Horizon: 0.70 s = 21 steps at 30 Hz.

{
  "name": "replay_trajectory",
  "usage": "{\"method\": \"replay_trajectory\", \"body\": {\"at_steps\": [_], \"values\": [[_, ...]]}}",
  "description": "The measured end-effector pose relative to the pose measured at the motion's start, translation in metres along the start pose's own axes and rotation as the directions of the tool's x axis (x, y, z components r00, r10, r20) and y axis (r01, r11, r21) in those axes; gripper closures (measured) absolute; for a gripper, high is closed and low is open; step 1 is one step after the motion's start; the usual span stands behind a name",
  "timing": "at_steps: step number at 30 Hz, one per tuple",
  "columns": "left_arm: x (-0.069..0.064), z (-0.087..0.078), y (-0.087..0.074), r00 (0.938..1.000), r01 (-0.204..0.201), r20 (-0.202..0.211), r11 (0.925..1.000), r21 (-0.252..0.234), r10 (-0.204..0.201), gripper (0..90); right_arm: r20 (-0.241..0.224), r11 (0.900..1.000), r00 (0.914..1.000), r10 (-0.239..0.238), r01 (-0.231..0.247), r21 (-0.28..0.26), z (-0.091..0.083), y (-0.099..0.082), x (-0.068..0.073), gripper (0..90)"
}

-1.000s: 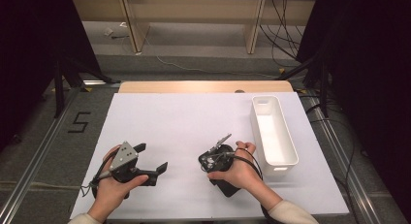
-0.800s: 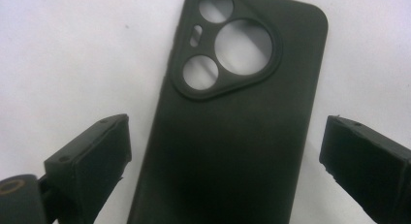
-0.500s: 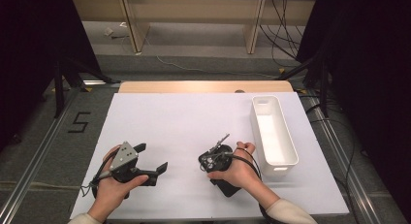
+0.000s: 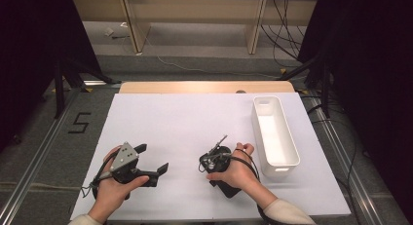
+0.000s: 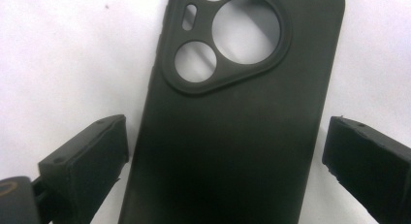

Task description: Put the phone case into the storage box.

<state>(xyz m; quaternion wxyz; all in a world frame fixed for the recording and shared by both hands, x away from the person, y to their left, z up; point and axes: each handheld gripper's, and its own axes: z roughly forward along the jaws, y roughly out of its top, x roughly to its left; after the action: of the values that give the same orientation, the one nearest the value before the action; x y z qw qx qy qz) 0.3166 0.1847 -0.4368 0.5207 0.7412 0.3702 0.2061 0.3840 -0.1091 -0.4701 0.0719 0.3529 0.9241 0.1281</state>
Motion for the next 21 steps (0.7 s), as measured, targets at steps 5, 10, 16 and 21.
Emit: {"method": "replay_trajectory", "body": {"at_steps": [5, 10, 16, 21], "values": [[0.0001, 0.0001, 0.0, 1.0, -0.001, -0.001, 1.0, 0.0, 0.001, 0.3, -0.004, 0.9999, 1.0, 0.009, -0.009, 0.012, 0.0017, 0.0005, -0.0005, 4.0], [0.0, 0.0002, -0.0001, 1.0, -0.001, 0.0, 1.0, 0.0, 0.001, 0.3, -0.008, 0.9995, 0.9998, 0.018, -0.018, 0.026, 0.0019, 0.0014, -0.0016, 4.2], [-0.0001, 0.0002, -0.0002, 1.0, 0.001, 0.0, 1.0, 0.0, -0.001, 0.3, -0.01, 0.9987, 0.9994, 0.034, -0.033, 0.038, 0.0025, 0.0022, -0.0018, 3.1], [0.0001, 0.0001, -0.0001, 1.0, 0.002, -0.001, 1.0, 0.0, -0.002, 0.3, -0.019, 0.9981, 0.9988, 0.045, -0.045, 0.042, 0.0029, 0.0018, -0.0031, 3.0]]}}
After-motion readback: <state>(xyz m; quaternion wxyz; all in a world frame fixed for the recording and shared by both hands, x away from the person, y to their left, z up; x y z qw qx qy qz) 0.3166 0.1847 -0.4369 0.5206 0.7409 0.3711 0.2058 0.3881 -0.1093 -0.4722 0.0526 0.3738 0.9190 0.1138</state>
